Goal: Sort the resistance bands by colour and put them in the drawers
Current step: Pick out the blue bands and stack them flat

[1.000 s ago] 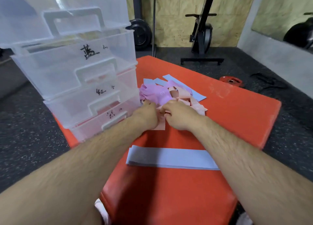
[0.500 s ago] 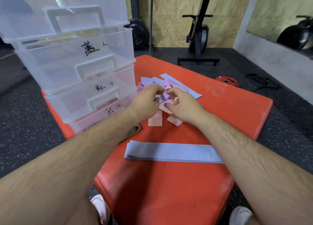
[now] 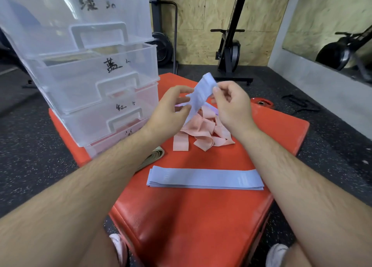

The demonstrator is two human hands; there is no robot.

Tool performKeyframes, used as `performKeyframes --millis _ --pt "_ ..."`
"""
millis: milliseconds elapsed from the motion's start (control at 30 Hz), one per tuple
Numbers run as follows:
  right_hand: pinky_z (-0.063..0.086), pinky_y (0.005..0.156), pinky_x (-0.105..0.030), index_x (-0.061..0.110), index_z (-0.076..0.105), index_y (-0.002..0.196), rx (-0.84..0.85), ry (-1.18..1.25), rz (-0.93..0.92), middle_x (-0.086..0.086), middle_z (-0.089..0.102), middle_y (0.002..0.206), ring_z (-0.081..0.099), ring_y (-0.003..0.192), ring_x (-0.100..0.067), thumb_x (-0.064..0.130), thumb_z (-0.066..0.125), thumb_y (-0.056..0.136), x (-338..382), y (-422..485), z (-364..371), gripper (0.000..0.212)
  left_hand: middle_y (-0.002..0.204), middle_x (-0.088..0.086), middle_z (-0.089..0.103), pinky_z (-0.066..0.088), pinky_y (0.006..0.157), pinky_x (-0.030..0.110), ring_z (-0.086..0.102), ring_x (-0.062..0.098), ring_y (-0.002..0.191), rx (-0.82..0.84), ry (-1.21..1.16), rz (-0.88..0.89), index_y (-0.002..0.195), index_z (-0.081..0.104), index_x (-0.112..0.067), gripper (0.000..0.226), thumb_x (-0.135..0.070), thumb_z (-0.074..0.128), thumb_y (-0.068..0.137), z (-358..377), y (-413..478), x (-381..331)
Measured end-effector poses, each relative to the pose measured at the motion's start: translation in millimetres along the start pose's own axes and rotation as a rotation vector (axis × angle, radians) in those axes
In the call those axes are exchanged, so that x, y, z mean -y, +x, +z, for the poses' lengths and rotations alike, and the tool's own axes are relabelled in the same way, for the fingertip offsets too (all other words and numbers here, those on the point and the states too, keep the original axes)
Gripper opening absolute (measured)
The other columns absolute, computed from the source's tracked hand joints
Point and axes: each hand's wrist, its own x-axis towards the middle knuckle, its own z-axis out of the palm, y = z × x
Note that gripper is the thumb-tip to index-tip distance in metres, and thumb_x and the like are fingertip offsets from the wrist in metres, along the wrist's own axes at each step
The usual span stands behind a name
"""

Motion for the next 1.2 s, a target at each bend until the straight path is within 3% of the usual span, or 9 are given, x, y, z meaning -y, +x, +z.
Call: performKeyframes --millis 133,267,333,433,633,800,900,1133,1200 --pt "0.054 0.079 -0.029 0.018 0.064 0.091 -0.035 0.076 -0.013 0.0 0.071 0.086 0.069 0.087 -0.019 0.016 0.054 0.097 14 1 -14 0.012 0.127 -0.011 0.057 0.05 0.097 0.027 0.058 -0.002 0.112 -0.008 0.05 -0.012 0.124 0.053 -0.027 0.031 -0.018 0.06 0.095 2 -5 -4" --pt "0.044 0.067 -0.012 0.013 0.065 0.089 0.113 0.032 0.036 0.006 0.065 0.082 0.058 0.072 0.001 0.013 0.054 0.099 10 -6 -17 0.015 0.133 -0.014 0.05 0.05 0.087 0.018 0.062 -0.001 0.101 0.004 0.035 0.04 0.135 0.046 -0.036 0.046 -0.022 0.063 0.094 6 -10 -13" --pt "0.043 0.068 -0.016 0.016 0.065 0.084 0.198 -0.011 0.066 0.011 0.062 0.079 0.055 0.07 0.002 0.016 0.053 0.1 6 -9 -16 0.02 0.135 -0.013 0.045 0.051 0.078 0.017 0.062 0.004 0.1 0.011 0.068 0.113 0.137 0.046 -0.038 0.05 -0.02 0.064 0.094 7 -11 -15" --pt "0.045 0.073 -0.027 0.012 0.065 0.082 0.288 -0.05 0.089 0.008 0.06 0.079 0.053 0.073 -0.005 0.018 0.052 0.099 0 -10 -17 0.022 0.128 -0.007 0.051 0.049 0.086 0.023 0.056 0.01 0.105 0.0 0.242 0.265 0.125 0.062 -0.024 0.031 -0.019 0.063 0.094 7 -7 -13" --pt "0.042 0.072 -0.036 -0.004 0.061 0.094 0.406 -0.019 0.171 -0.004 0.056 0.084 0.05 0.079 -0.015 0.034 0.047 0.088 2 -14 -18 0.041 0.095 -0.007 0.055 0.045 0.086 0.031 0.052 0.017 0.094 -0.009 0.448 0.256 0.105 0.068 -0.022 0.013 -0.023 0.06 0.095 10 -3 -9" --pt "0.046 0.074 -0.028 0.019 0.06 0.115 0.492 -0.001 0.162 -0.002 0.072 0.101 0.059 0.085 -0.008 0.037 0.058 0.099 -8 -19 -11 0.024 0.09 -0.001 0.057 0.04 0.074 0.015 0.051 0.008 0.082 -0.077 0.383 0.219 0.091 0.064 -0.016 0.009 -0.018 0.056 0.094 9 -3 -13" --pt "0.05 0.08 -0.044 0.016 0.067 0.109 0.532 -0.018 0.126 -0.022 0.071 0.108 0.061 0.089 -0.016 0.031 0.063 0.094 -12 -23 -6 0.021 0.088 -0.003 0.06 0.042 0.071 0.02 0.052 0.009 0.08 -0.066 0.356 0.199 0.088 0.061 -0.016 0.006 -0.019 0.058 0.092 7 -5 -16" --pt "0.038 0.06 -0.024 0.012 0.056 0.082 0.556 -0.055 0.099 -0.001 0.053 0.073 0.046 0.065 -0.008 0.024 0.067 0.096 -10 -19 -5 0.021 0.073 -0.006 0.059 0.046 0.057 0.026 0.051 0.006 0.062 -0.15 0.121 0.052 0.089 0.065 -0.014 0.008 -0.017 0.059 0.093 -3 -7 -29" --pt "0.042 0.061 -0.028 0.01 0.058 0.084 0.583 -0.102 0.105 -0.001 0.055 0.074 0.05 0.065 -0.01 0.021 0.069 0.094 -17 -16 -11 0.019 0.073 -0.003 0.059 0.047 0.06 0.03 0.051 0.007 0.063 -0.222 0.059 0.008 0.088 0.064 -0.013 0.009 -0.019 0.06 0.093 -10 -7 -28"
